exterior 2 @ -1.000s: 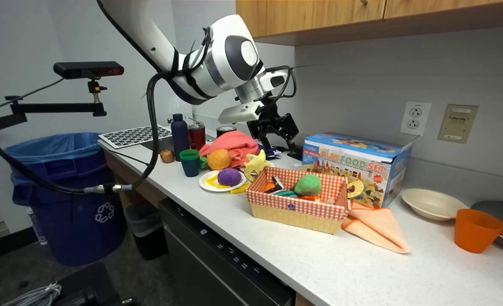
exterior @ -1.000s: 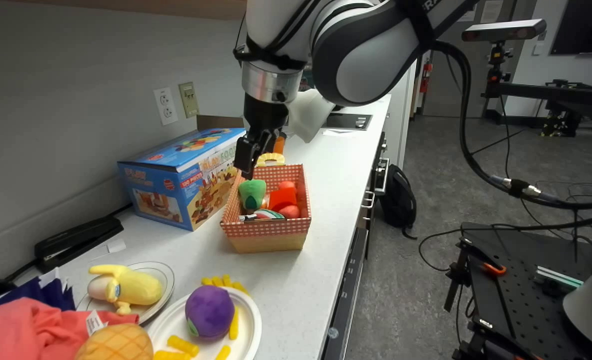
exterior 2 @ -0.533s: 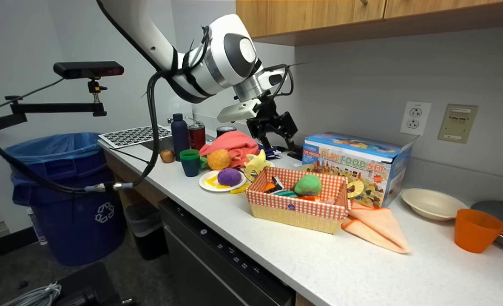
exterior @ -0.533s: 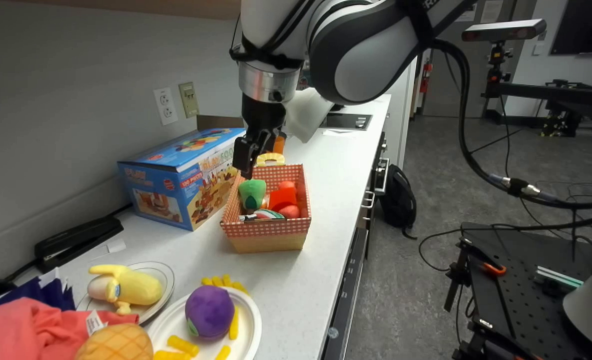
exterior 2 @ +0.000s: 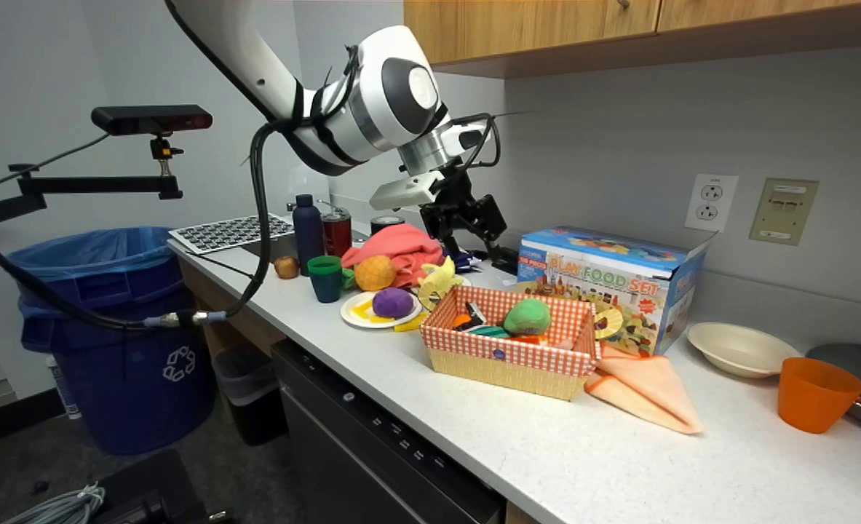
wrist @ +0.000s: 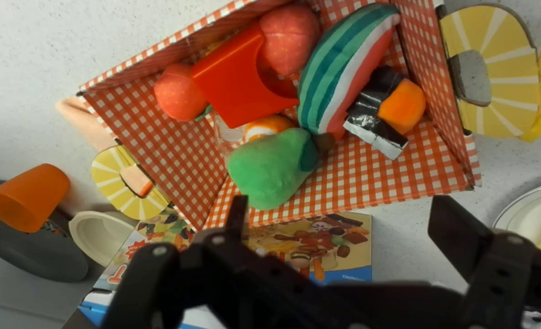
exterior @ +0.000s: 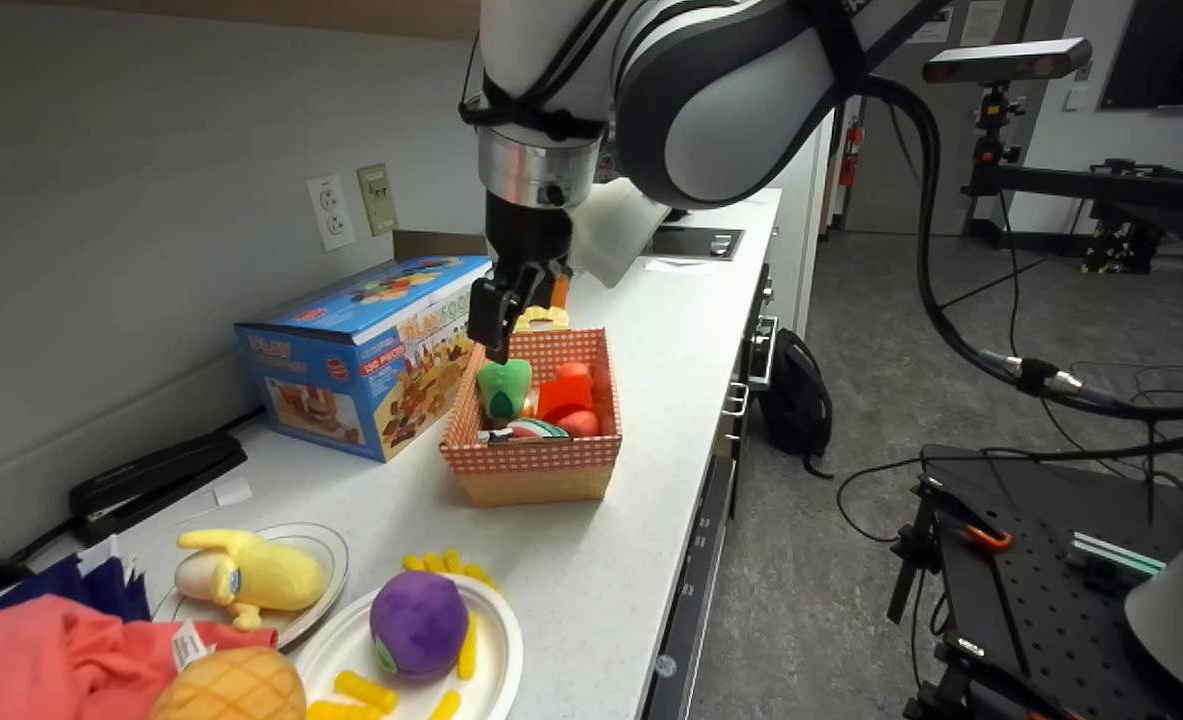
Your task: Remove the green object from the basket
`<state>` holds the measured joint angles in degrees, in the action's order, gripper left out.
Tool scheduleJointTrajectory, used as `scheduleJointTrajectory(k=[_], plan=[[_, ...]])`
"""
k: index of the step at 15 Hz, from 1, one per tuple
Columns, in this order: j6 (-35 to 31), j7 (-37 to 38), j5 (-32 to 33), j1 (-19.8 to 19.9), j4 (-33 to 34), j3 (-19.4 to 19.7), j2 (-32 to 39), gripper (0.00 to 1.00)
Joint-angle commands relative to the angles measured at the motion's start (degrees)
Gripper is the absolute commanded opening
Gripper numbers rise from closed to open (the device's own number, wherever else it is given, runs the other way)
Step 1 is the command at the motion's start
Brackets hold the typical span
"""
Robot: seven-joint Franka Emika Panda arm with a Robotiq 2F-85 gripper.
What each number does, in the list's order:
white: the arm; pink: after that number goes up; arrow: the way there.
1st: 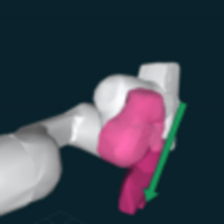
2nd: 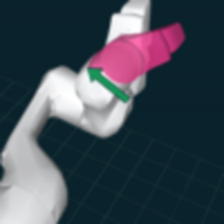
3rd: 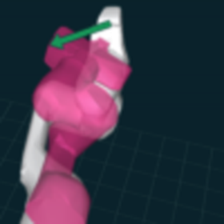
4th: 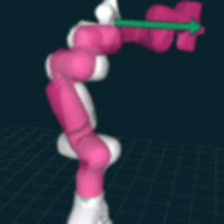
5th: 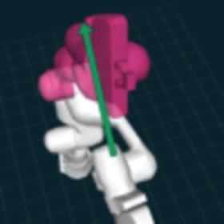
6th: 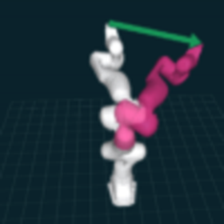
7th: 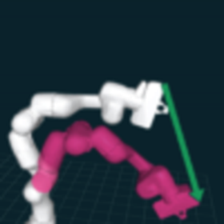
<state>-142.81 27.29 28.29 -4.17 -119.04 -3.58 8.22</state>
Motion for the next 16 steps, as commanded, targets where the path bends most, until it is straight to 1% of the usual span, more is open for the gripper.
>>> scheduleJointTrajectory(k=[1,6,9,12,13,14,16], plan=[[3.16,-0.19,-2.17,-1.48,0.78,0.97,-0.04,1.0],[3.48,-1.53,-3.02,-1.43,0.77,0.86,0.04,1.0],[3.67,-5.25,-4.49,-1.16,0.66,0.43,-0.03,1.0],[5.87,-13.14,-14.2,-0.56,0.56,-1.07,-0.21,1.0],[6.9,-14.76,-16.58,-0.57,0.76,-1.23,-0.21,1.0],[8.06,-15.66,-18.25,-0.65,1.0,-1.29,-0.19,1.0],[9.54,-13.7,-18.11,-1.02,1.34,-0.8,-0.16,1.0]])
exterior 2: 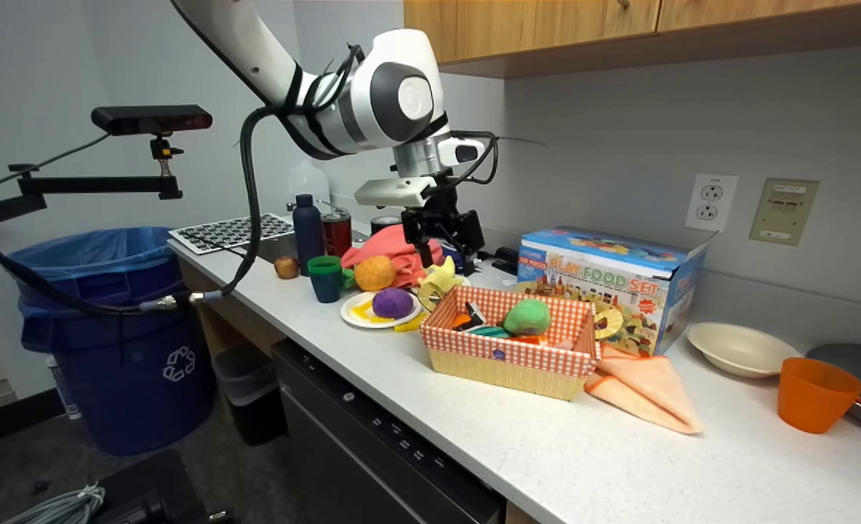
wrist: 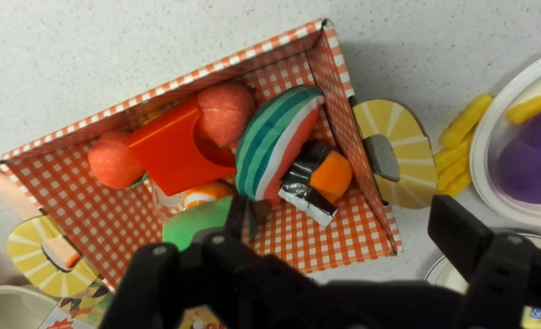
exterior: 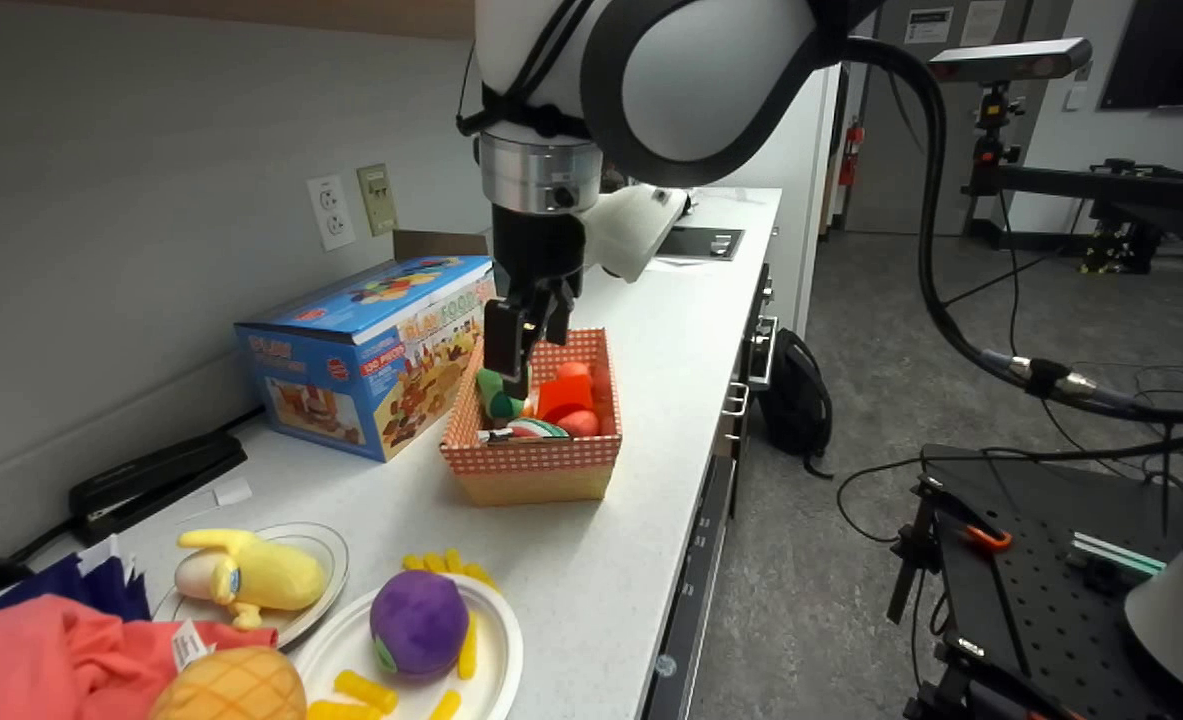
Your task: Remove the green object from the basket
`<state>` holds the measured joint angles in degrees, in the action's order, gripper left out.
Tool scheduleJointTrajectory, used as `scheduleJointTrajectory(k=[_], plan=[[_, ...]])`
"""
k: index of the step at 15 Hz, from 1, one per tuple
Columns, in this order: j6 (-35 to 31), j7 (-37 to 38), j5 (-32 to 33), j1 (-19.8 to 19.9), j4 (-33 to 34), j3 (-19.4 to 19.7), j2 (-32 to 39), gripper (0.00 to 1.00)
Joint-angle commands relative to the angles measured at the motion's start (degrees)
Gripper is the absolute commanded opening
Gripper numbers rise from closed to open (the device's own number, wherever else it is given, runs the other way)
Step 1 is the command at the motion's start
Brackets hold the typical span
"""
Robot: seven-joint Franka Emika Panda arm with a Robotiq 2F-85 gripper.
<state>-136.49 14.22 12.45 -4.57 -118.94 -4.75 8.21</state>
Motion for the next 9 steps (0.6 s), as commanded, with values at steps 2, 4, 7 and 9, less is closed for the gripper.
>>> scheduleJointTrajectory(k=[2,4,7,9], plan=[[1.56,0.16,-0.79,-0.67,0.23,0.72,-0.03,1.0],[1.64,0.25,-0.79,-0.66,0.13,0.78,-0.03,1.0],[1.64,0.25,-0.79,-0.66,0.1,0.78,-0.03,1.0],[1.64,0.25,-0.79,-0.66,0.1,0.78,-0.03,1.0]])
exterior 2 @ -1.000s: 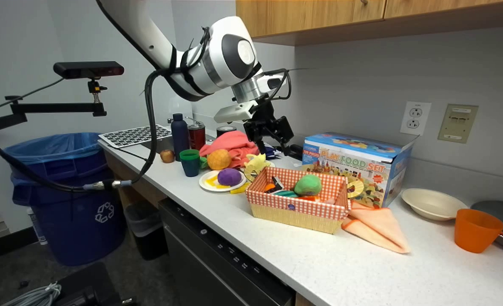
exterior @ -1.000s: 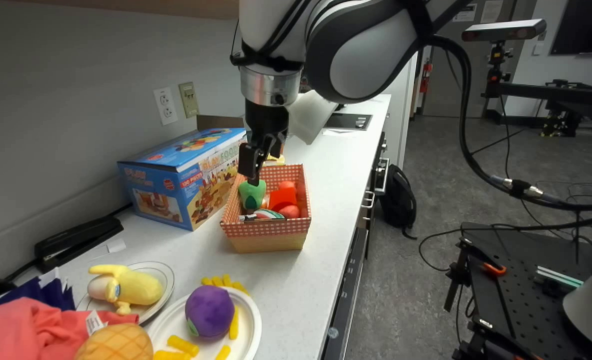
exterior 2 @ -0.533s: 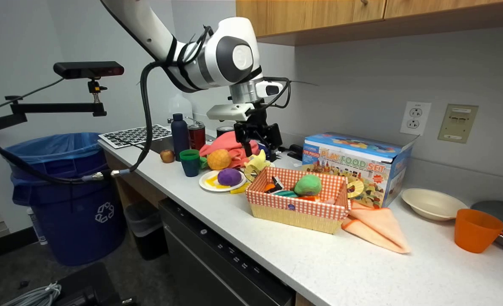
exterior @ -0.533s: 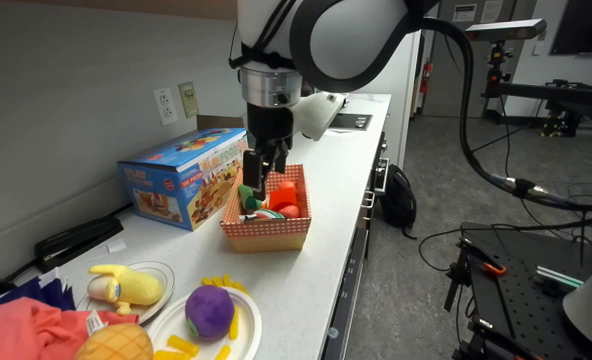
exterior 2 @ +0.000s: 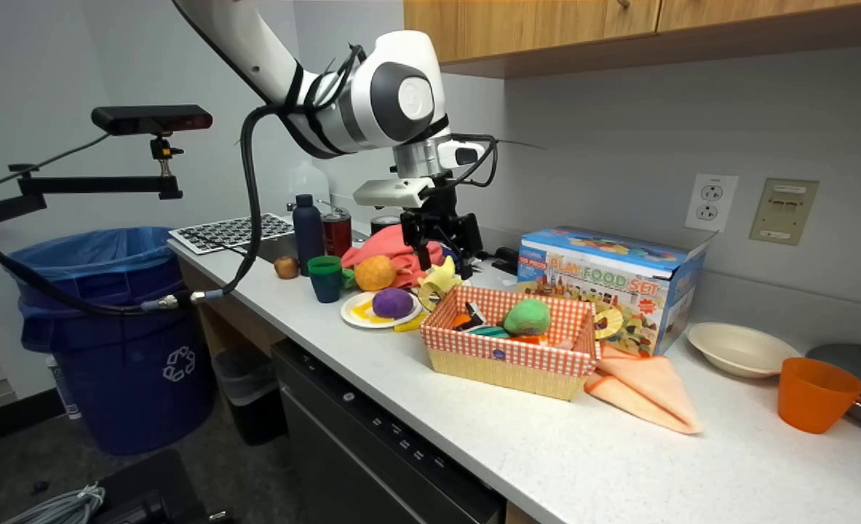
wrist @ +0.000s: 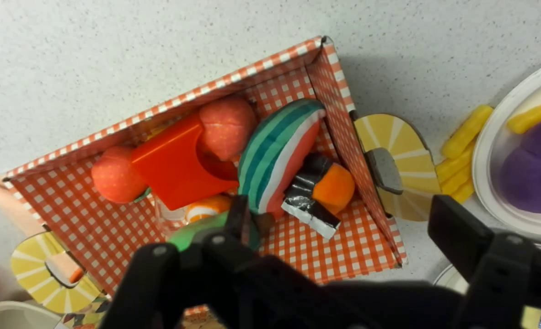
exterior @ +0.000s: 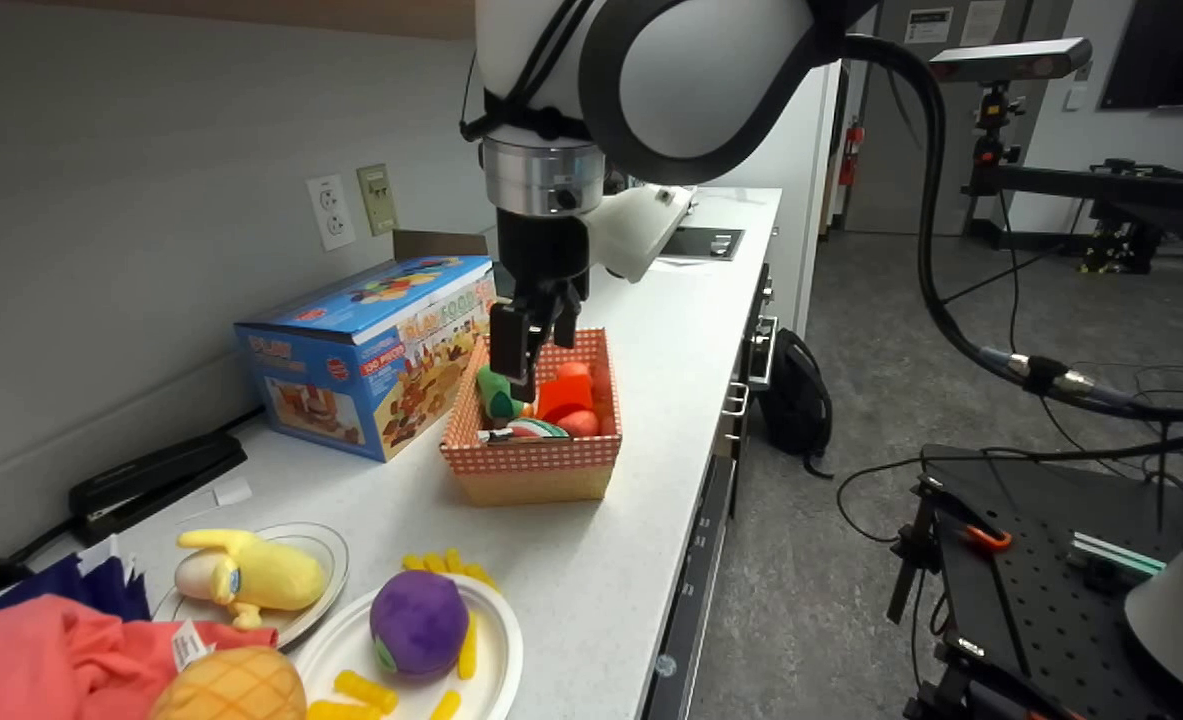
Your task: Remove the green object from the basket
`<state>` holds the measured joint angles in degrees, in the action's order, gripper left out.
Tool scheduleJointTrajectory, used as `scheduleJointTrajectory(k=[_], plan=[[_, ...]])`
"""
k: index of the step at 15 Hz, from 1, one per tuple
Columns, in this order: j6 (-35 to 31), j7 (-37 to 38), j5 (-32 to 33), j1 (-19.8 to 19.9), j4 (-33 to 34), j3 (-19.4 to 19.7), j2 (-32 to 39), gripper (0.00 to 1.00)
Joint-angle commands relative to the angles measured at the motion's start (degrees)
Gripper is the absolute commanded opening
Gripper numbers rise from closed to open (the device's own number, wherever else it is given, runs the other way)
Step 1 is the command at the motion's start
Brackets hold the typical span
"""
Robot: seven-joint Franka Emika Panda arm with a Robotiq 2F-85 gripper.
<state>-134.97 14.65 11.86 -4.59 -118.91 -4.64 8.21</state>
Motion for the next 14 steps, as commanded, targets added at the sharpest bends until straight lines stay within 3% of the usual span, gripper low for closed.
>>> scheduleJointTrajectory(k=[1,9,14], plan=[[0.11,-0.18,-0.2,-0.64,0.07,0.67,-0.02,1.0],[6.26,0.49,-0.34,1.42,7.48,4.2,4.2,1.0],[3.45,1.43,0.13,1.57,13.93,6.27,10.86,1.0]])
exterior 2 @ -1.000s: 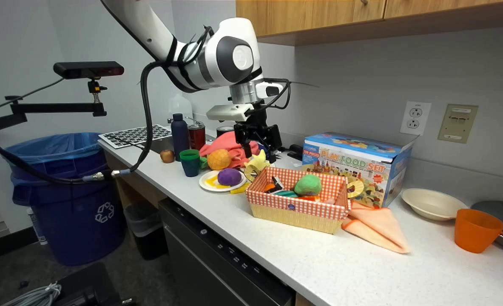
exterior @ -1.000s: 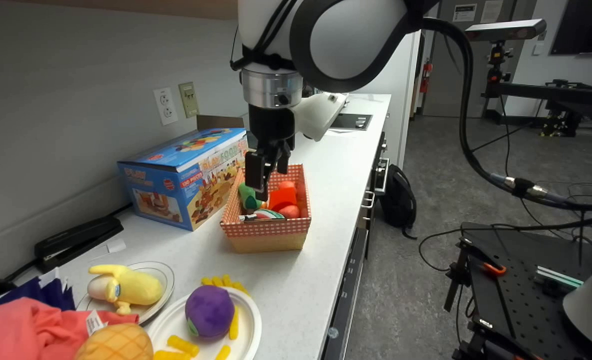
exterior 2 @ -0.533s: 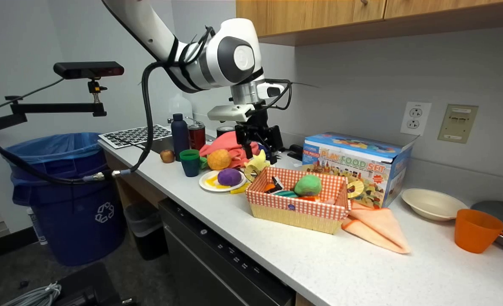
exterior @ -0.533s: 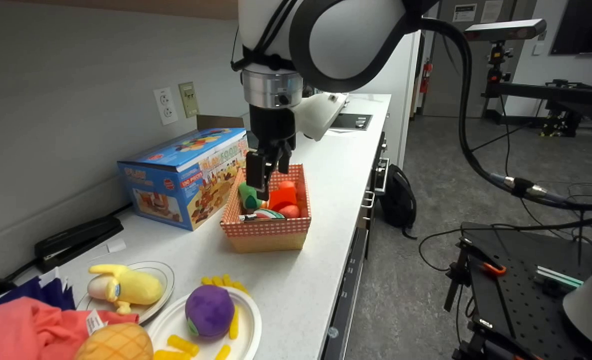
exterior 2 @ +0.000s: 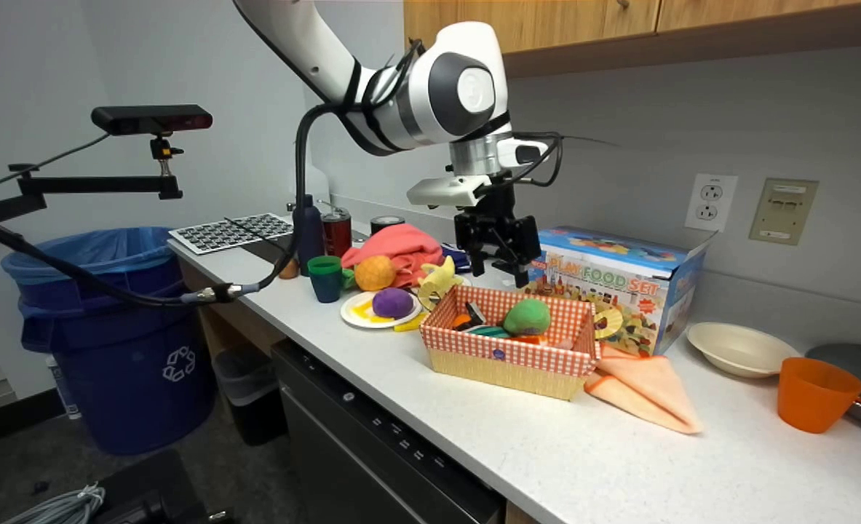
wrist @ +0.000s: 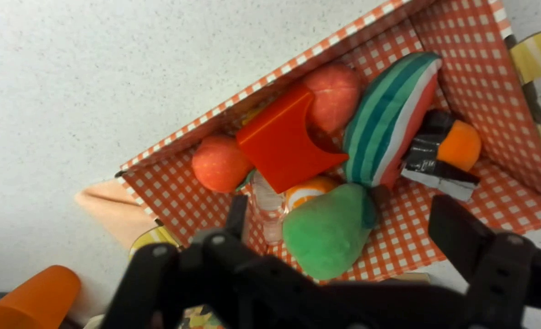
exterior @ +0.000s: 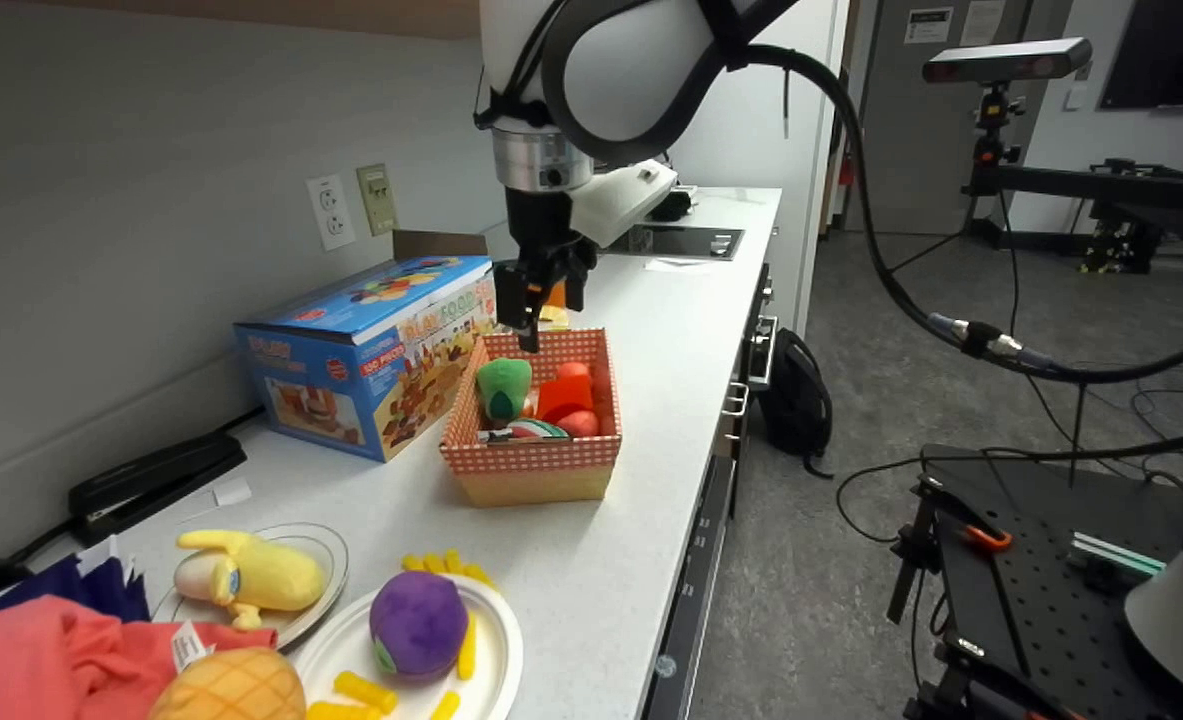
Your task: Remove the green object from the basket
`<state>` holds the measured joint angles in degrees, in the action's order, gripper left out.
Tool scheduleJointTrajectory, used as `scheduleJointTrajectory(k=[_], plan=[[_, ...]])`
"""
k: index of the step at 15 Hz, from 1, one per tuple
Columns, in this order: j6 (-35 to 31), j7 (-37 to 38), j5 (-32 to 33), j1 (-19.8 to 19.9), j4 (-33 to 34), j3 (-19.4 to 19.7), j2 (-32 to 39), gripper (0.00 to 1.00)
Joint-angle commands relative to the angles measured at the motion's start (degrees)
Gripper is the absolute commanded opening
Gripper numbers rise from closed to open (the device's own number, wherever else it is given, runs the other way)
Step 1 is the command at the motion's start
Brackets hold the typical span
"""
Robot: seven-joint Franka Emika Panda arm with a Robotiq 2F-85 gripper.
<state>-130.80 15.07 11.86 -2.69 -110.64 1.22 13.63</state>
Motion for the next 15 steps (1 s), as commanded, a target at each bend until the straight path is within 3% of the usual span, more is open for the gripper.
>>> scheduleJointTrajectory(k=[1,7,14,15], plan=[[-1.38,1.74,0.78,-0.75,7.13,0.72,7.2,1.0],[-4.05,3.69,0.32,-1.9,16.36,2.21,17.21,1.0],[-3.46,1.94,-1.76,-1.33,21.26,2.54,22.7,1.0],[-3.41,1.86,-1.89,-1.34,21.52,2.51,23.12,0.89]])
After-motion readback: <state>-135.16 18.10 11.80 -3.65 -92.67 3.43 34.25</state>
